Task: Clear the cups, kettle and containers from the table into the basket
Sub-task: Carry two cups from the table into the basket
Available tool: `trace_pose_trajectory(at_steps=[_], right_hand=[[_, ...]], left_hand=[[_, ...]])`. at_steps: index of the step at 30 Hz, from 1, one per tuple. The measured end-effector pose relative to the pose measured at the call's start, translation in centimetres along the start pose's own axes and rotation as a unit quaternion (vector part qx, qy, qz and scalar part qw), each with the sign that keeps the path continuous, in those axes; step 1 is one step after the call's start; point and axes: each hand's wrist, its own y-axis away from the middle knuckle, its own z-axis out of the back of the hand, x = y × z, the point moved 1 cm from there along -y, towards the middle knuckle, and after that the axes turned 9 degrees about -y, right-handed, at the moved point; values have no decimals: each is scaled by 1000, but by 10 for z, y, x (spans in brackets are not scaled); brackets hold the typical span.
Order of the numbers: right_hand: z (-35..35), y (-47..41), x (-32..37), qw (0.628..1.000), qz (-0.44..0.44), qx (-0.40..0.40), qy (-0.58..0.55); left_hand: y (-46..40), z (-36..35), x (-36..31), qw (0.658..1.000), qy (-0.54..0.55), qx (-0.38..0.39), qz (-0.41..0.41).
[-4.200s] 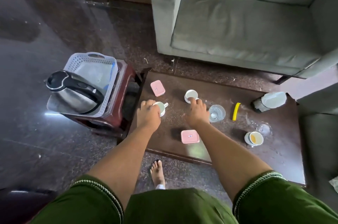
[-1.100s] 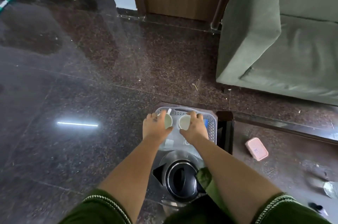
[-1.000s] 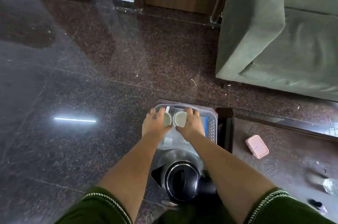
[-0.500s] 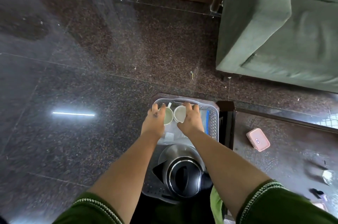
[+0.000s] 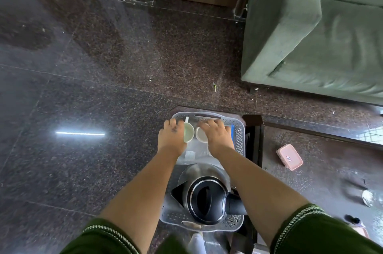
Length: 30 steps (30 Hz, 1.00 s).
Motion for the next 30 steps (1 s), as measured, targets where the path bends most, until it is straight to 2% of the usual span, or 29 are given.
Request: trace_pose_trajectory(at_steps=[3, 5, 6, 8, 10, 12, 14, 16, 18, 24, 30], right_hand=[[1, -3, -9, 993, 101, 37, 47], [3, -3, -14, 989, 127, 47, 52], [4, -2, -16, 993, 114, 33, 28], [4, 4, -21, 996, 27, -37, -77], [1, 12, -20, 976, -69, -86, -186], [-4, 14, -11, 962, -119, -50, -240], [-10, 9, -1, 960, -150, 0, -238], [-11, 2, 5, 959, -161, -3, -234], [-9, -2, 6, 962, -137, -2, -237], [-2, -7, 1, 979, -34, 71, -189], [0, -4, 4, 982, -16, 59, -180]], left_hand=[[1, -2, 0, 1000, -5, 3, -7], [2, -4, 1, 1000, -3, 5, -9], [3, -5, 1, 1000, -3, 7, -10], [6, -5, 2, 1000, -5, 13, -14], [8, -5, 2, 1000, -2, 14, -17], [9, -4, 1, 1000, 12, 9, -12], [10, -4, 0, 1000, 15, -1, -8], [10, -3, -1, 1000, -2, -10, -12], [9, -3, 0, 1000, -11, -14, -13], [7, -7, 2, 1000, -8, -10, -9], [7, -12, 2, 1000, -12, -11, -13]])
